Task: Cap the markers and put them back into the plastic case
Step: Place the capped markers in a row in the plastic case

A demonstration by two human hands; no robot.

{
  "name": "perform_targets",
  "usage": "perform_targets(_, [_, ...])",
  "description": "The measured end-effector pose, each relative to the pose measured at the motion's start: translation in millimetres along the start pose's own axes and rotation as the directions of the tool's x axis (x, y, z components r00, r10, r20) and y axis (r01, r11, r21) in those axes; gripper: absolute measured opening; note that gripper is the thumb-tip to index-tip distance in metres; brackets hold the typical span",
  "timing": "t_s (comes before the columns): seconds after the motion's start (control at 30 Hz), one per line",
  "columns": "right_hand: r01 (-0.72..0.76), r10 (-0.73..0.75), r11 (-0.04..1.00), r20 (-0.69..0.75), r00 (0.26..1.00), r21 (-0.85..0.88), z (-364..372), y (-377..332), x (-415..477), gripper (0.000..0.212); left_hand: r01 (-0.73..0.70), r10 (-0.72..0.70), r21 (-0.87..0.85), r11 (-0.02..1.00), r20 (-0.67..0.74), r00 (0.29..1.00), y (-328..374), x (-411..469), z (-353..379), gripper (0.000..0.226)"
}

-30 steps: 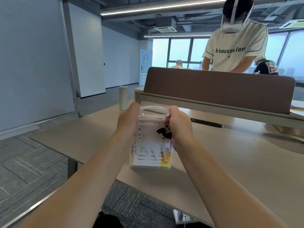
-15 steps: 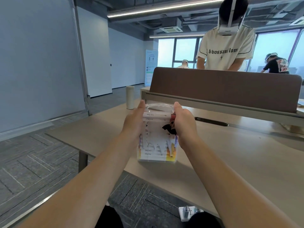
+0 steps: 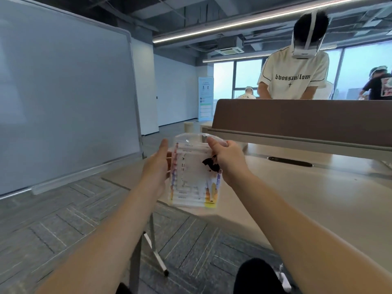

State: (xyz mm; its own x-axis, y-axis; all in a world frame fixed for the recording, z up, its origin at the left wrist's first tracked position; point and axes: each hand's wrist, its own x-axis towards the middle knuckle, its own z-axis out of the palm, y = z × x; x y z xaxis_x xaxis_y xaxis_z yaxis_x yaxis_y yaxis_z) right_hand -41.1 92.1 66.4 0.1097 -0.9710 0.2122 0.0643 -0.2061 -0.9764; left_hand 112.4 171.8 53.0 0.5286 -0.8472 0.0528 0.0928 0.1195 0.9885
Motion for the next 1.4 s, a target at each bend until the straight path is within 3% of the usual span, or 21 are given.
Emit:
perform_targets(0.23, [-0.178,0.16,0.93,0.083,0.984,0.321,90.7,-16.9,-7.0,0.042,0.015,-0.02,-0.029,0.999,-0.207,0.978,3.1,1.2,-113.3,0.04])
perform_targets(0.33, [-0.226,0.192,0.888,0.125,0.973,0.4,125.2,-20.1,-15.1,0.042,0.046,-0.077,-0.174,0.984,-0.172,0.982,1.1,-1.2,-141.0,0.036])
perform_targets(0.53, [-0.332,0.244,0.812,0.238,0.94,0.481,184.3,-16.3,-19.4,0.037,0.061,-0.104,-0.251,0.966,-0.16,0.982,-3.9,1.7,-184.2,0.065])
perform_targets(0.7, [-0.452,0.31,0.713,0.338,0.889,0.536,236.7,1.3,-16.0,0.036,0.066,-0.104,-0.186,0.98,-0.204,0.973,-3.8,9.1,-217.9,0.055])
perform_targets(0.83, [-0.56,0.321,0.634,0.477,0.818,0.533,280.7,16.1,-13.7,0.034,0.033,-0.083,-0.149,0.988,-0.344,0.935,-4.6,30.9,-249.0,0.044])
perform_targets(0.9, [-0.498,0.316,0.762,0.433,0.844,0.415,302.4,29.7,-2.8,0.039,0.016,-0.065,-0.126,0.992,-0.399,0.915,-3.2,45.7,-266.7,0.039])
perform_targets(0.97, [-0.328,0.246,0.923,0.346,0.905,0.202,321.4,39.5,9.2,0.037,0.005,-0.042,-0.084,0.996,-0.442,0.896,-1.2,61.9,-285.6,0.036])
perform_targets(1.03, [-0.152,0.122,0.986,0.324,0.938,0.068,339.9,48.1,22.1,0.031,-0.004,-0.004,-0.016,1.0,-0.48,0.877,0.6,81.1,-304.9,0.034])
perform_targets(1.1, [-0.014,0.02,1.0,0.36,0.933,-0.02,358.9,59.0,36.0,0.033,-0.011,0.047,0.072,0.997,-0.526,0.849,2.0,102.3,-322.0,0.034])
perform_targets(1.17, [0.046,-0.009,0.996,0.445,0.896,-0.071,378.9,71.1,46.0,0.049,0.007,0.092,0.17,0.985,-0.566,0.82,2.5,124.1,-339.2,0.032])
perform_targets(1.27, [0.07,0.018,0.987,0.53,0.848,-0.146,407.3,89.7,62.9,0.076,0.064,0.152,0.328,0.942,-0.59,0.793,-1.4,151.0,-364.7,0.033])
perform_targets(1.4, [0.031,0.051,0.991,0.573,0.818,-0.133,438.1,109.2,80.2,0.075,0.074,0.231,0.446,0.892,-0.59,0.774,-14.2,171.9,-389.2,0.026])
